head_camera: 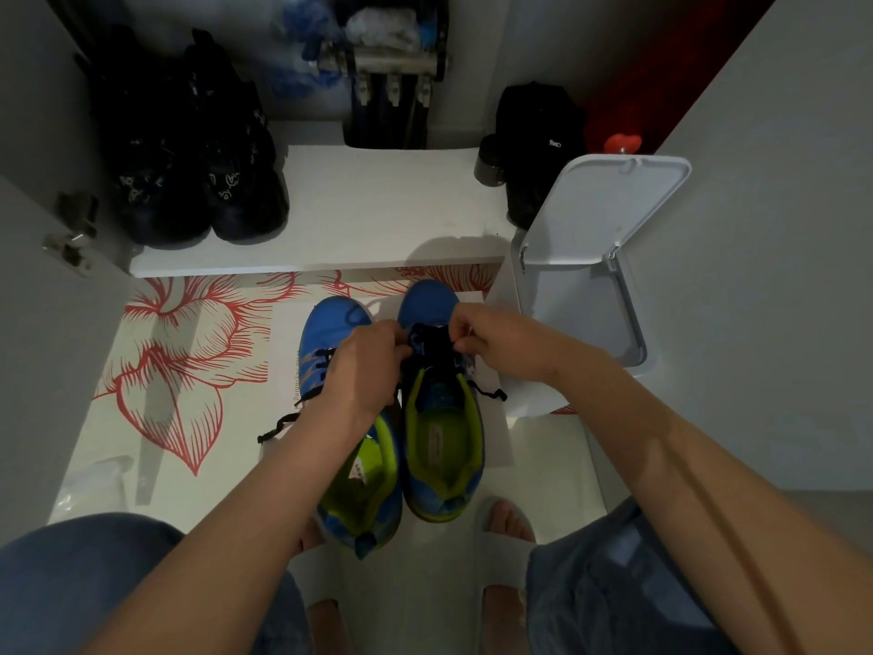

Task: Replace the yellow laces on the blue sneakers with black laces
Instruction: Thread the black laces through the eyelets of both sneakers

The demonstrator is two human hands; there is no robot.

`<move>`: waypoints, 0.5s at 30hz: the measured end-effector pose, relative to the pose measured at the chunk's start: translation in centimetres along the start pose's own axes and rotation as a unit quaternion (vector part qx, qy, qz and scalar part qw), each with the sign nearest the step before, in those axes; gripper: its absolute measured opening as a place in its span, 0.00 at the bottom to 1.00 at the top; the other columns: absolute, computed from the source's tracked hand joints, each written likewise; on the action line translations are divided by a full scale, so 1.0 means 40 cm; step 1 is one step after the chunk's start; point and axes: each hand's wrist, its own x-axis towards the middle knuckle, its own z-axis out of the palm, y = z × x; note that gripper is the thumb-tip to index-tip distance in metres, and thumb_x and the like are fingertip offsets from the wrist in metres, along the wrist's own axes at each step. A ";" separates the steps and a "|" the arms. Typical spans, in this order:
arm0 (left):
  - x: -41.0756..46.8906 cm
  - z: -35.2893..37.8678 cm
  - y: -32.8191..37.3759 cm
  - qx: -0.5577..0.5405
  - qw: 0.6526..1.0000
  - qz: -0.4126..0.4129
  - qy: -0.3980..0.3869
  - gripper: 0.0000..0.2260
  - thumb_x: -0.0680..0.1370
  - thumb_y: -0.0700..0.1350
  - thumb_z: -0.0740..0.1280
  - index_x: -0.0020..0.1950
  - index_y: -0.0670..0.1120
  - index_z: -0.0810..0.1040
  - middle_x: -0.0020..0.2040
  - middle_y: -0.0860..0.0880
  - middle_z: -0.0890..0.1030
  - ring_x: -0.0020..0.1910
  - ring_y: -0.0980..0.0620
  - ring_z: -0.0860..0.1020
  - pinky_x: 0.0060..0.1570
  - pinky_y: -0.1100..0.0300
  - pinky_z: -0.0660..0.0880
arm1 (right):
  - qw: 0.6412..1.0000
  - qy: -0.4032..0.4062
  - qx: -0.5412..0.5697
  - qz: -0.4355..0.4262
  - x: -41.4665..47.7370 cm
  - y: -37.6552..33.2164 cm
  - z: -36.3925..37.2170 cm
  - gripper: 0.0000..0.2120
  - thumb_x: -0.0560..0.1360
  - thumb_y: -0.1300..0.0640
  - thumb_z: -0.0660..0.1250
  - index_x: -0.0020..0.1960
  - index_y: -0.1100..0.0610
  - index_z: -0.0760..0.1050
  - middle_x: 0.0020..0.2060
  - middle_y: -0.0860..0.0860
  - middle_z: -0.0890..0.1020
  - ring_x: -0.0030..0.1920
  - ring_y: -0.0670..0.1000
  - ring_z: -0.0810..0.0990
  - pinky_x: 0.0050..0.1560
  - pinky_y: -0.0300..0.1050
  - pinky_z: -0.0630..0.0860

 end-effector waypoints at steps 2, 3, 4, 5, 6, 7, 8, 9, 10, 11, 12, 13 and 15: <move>0.003 0.004 0.001 0.010 1.000 0.008 0.015 0.10 0.80 0.42 0.60 0.58 0.40 0.75 0.52 0.40 0.80 0.44 0.40 0.81 0.41 0.52 0.77 | 1.000 -0.002 -0.025 -0.006 0.004 -0.010 -0.002 0.07 0.80 0.63 0.58 0.54 0.65 0.71 0.46 0.56 0.75 0.45 0.53 0.73 0.45 0.45 0.68; 0.005 0.006 -0.001 0.013 1.000 0.010 0.017 0.10 0.81 0.43 0.60 0.58 0.40 0.75 0.52 0.40 0.80 0.43 0.40 0.81 0.40 0.52 0.77 | 0.999 -0.003 -0.031 -0.005 0.006 -0.011 -0.001 0.07 0.80 0.62 0.58 0.54 0.65 0.71 0.46 0.58 0.76 0.45 0.54 0.74 0.47 0.48 0.70; 0.005 0.007 0.000 0.010 1.000 0.009 0.027 0.10 0.81 0.44 0.60 0.56 0.40 0.75 0.50 0.40 0.81 0.42 0.40 0.80 0.40 0.51 0.77 | 0.999 -0.002 -0.035 -0.004 0.007 -0.011 -0.001 0.07 0.80 0.62 0.57 0.54 0.64 0.70 0.47 0.59 0.77 0.46 0.56 0.76 0.49 0.50 0.72; 0.006 0.009 0.000 0.007 0.999 0.012 0.042 0.09 0.81 0.44 0.60 0.54 0.41 0.75 0.48 0.40 0.81 0.42 0.40 0.80 0.40 0.51 0.77 | 0.999 0.001 -0.037 -0.005 0.007 -0.010 -0.001 0.07 0.80 0.61 0.57 0.54 0.63 0.70 0.47 0.59 0.78 0.47 0.57 0.77 0.50 0.53 0.73; 0.006 0.010 0.002 0.005 0.998 0.017 0.056 0.08 0.80 0.44 0.59 0.53 0.42 0.75 0.47 0.39 0.81 0.43 0.39 0.80 0.41 0.50 0.77 | 0.999 0.005 -0.043 -0.007 0.008 -0.010 0.000 0.07 0.80 0.61 0.57 0.54 0.63 0.70 0.47 0.59 0.79 0.46 0.57 0.78 0.51 0.55 0.74; 0.005 0.010 0.003 0.004 0.998 0.021 0.063 0.08 0.80 0.43 0.59 0.53 0.42 0.76 0.47 0.39 0.81 0.43 0.39 0.80 0.41 0.50 0.77 | 0.999 0.010 -0.052 -0.008 0.010 -0.009 0.001 0.07 0.80 0.61 0.57 0.54 0.62 0.70 0.46 0.59 0.79 0.46 0.57 0.78 0.50 0.55 0.75; 0.004 0.010 0.004 0.002 0.998 0.022 0.060 0.08 0.80 0.42 0.59 0.54 0.42 0.76 0.47 0.39 0.81 0.44 0.38 0.79 0.42 0.50 0.77 | 0.998 0.015 -0.064 -0.009 0.011 -0.012 0.001 0.07 0.80 0.60 0.57 0.54 0.62 0.70 0.46 0.58 0.79 0.45 0.57 0.78 0.49 0.55 0.75; 0.003 0.011 0.005 -0.002 0.998 0.021 0.054 0.08 0.80 0.41 0.59 0.55 0.41 0.75 0.48 0.38 0.80 0.44 0.38 0.79 0.42 0.50 0.77 | 0.997 0.019 -0.074 -0.010 0.013 -0.014 0.001 0.07 0.80 0.60 0.56 0.55 0.62 0.70 0.46 0.58 0.79 0.44 0.56 0.78 0.48 0.54 0.75; 0.003 0.010 0.005 -0.010 0.999 0.017 0.045 0.09 0.80 0.41 0.59 0.56 0.41 0.75 0.49 0.38 0.80 0.45 0.38 0.79 0.42 0.51 0.77 | 0.997 0.024 -0.074 -0.009 0.014 -0.018 0.001 0.07 0.80 0.59 0.56 0.55 0.61 0.69 0.46 0.57 0.78 0.44 0.55 0.77 0.47 0.52 0.74; 0.002 0.008 0.003 -0.022 0.999 0.010 0.037 0.09 0.79 0.40 0.60 0.56 0.40 0.75 0.49 0.37 0.80 0.45 0.37 0.80 0.41 0.53 0.77 | 0.998 0.032 -0.061 -0.009 0.016 -0.021 0.000 0.07 0.80 0.58 0.57 0.54 0.60 0.69 0.45 0.56 0.78 0.44 0.55 0.77 0.46 0.51 0.74; 0.002 0.004 0.003 -0.034 0.999 0.002 0.029 0.09 0.79 0.40 0.60 0.55 0.39 0.76 0.49 0.37 0.80 0.44 0.38 0.80 0.39 0.54 0.76 | 0.998 0.041 -0.041 -0.007 0.017 -0.024 -0.002 0.05 0.80 0.58 0.57 0.53 0.58 0.69 0.44 0.54 0.77 0.43 0.54 0.77 0.45 0.49 0.73; 0.002 0.000 0.003 -0.040 0.999 -0.006 0.022 0.09 0.79 0.39 0.59 0.55 0.38 0.77 0.49 0.37 0.80 0.42 0.39 0.80 0.36 0.56 0.75 | 0.998 0.052 -0.020 -0.006 0.019 -0.027 -0.003 0.04 0.80 0.58 0.57 0.52 0.57 0.69 0.42 0.51 0.76 0.43 0.52 0.76 0.43 0.47 0.72; 0.006 -0.005 0.000 -0.035 0.999 -0.016 -0.013 0.11 0.80 0.38 0.59 0.55 0.36 0.78 0.48 0.37 0.81 0.38 0.42 0.79 0.35 0.56 0.76 | 0.997 0.077 0.030 -0.005 0.020 -0.031 -0.009 0.01 0.80 0.58 0.58 0.50 0.54 0.68 0.37 0.45 0.73 0.39 0.46 0.73 0.40 0.42 0.68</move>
